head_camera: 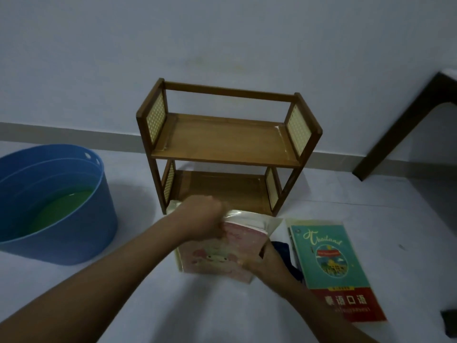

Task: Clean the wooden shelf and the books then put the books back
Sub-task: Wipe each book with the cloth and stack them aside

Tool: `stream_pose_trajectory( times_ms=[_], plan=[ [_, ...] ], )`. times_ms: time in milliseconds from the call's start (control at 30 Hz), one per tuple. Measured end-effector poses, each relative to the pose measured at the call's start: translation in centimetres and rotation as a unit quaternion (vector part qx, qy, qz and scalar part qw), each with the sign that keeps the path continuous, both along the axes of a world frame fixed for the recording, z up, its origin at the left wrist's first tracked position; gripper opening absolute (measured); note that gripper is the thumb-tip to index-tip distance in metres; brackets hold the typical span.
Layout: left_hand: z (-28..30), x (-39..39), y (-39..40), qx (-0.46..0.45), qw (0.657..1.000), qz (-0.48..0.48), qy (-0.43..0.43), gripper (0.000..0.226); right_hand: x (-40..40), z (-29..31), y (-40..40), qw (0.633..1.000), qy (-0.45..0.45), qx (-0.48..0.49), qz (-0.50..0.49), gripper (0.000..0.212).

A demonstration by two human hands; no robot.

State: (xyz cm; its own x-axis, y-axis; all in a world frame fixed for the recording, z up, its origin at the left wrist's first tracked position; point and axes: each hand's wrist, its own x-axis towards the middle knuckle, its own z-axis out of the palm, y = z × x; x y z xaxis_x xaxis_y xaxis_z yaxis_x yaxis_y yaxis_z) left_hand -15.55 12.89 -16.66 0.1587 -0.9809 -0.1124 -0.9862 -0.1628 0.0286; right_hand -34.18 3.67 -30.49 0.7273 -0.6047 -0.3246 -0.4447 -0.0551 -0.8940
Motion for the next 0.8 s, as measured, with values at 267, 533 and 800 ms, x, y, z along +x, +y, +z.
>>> stream_pose_trajectory(
  times_ms=[267,533,800],
  plan=[
    [-1.9,2.5,7.7,-0.260,0.880,0.190,0.350,0.047,-1.9,-2.4,-0.5,0.963,-0.075,0.243,-0.087,0.135],
    [-8.3,3.7,10.8,-0.232,0.746,0.227,0.581,0.053,-1.2,-0.3,-1.6,0.984,-0.114,0.084,-0.106,0.042],
    [-16.7,4.1,11.1,-0.204,0.809,0.293,0.466,0.047,-1.1,-5.0,-0.7,0.981,-0.066,0.058,-0.175,0.050]
  ],
)
